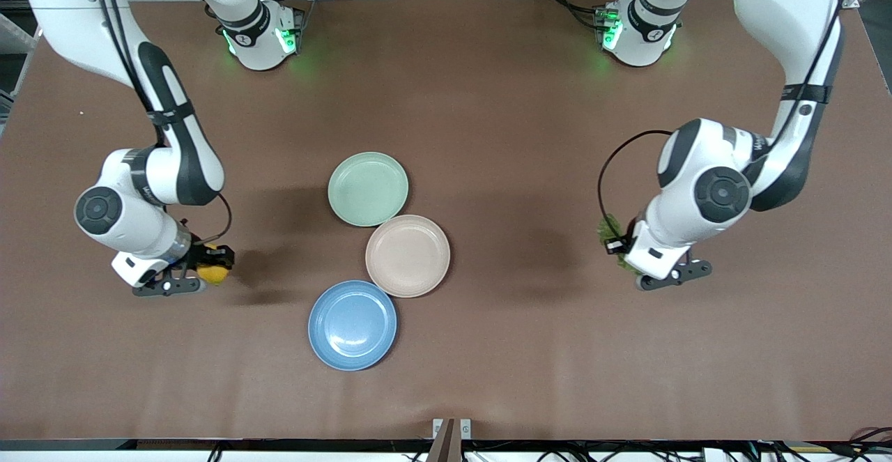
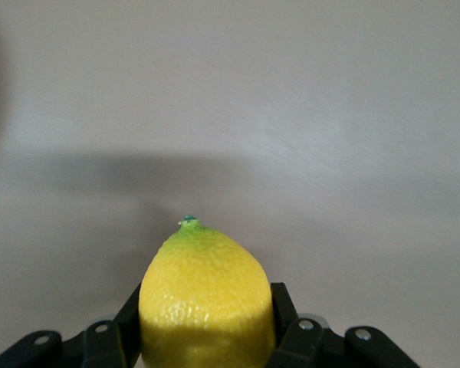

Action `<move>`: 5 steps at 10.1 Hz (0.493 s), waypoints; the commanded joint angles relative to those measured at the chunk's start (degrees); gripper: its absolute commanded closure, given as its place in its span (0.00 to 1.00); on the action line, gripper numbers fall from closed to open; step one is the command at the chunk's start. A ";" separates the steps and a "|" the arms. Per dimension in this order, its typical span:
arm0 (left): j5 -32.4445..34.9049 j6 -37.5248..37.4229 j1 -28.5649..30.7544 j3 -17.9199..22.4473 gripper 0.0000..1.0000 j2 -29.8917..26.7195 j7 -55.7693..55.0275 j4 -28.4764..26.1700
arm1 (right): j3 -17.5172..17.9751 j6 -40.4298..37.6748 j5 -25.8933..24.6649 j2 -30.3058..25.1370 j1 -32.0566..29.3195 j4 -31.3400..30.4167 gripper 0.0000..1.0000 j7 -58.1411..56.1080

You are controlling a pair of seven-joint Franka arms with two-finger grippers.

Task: Place lemon and lettuce in plates
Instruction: 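Carry the lemon over the blue plate while the left gripper carries lettuce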

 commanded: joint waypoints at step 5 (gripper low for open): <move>-0.83 -0.66 -11.12 -0.13 1.00 3.53 -16.72 5.72 | -1.73 -0.34 10.00 9.88 16.93 15.17 0.94 16.95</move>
